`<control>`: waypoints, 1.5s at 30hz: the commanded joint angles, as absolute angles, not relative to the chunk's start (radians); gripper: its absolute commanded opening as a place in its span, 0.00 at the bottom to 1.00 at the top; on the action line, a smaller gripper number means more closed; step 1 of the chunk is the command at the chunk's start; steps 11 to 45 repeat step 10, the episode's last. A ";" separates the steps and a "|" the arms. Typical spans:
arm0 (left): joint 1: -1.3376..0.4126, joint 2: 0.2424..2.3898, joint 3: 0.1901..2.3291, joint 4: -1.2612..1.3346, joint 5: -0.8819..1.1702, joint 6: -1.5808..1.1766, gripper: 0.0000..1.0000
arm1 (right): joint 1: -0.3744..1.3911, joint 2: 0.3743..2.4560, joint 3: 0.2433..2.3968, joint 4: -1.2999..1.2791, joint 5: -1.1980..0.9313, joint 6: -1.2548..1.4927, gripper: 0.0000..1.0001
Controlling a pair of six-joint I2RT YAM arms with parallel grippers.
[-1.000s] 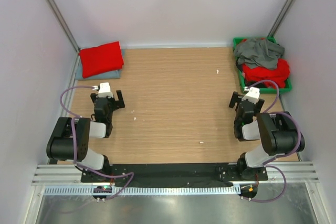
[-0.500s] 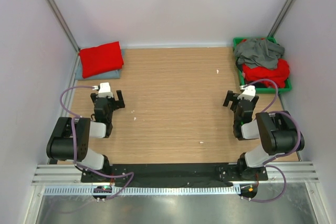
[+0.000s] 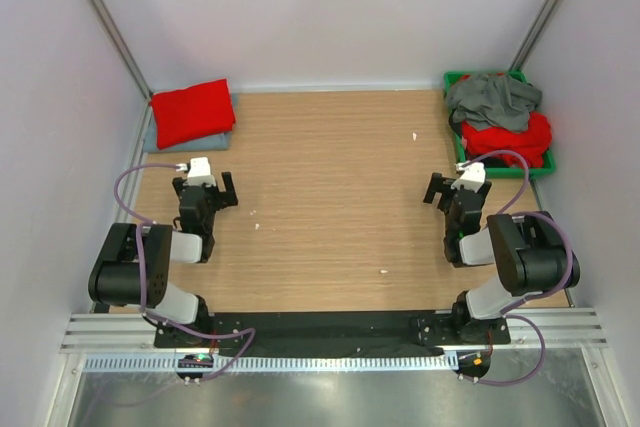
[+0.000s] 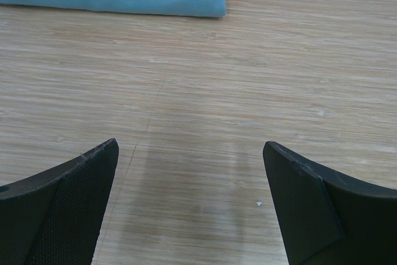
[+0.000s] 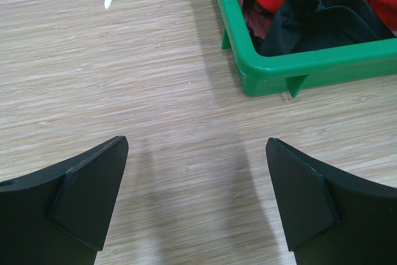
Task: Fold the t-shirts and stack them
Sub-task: Reset both grippers
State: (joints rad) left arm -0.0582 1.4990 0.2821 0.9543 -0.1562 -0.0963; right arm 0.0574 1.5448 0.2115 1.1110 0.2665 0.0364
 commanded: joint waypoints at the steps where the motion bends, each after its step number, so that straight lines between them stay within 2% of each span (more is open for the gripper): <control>1: -0.054 1.489 0.299 1.031 -0.160 -0.081 1.00 | 0.061 1.537 0.238 1.180 0.268 0.034 1.00; 45: -0.054 1.488 0.299 1.032 -0.160 -0.081 1.00 | 0.048 1.536 0.247 1.161 0.239 0.037 1.00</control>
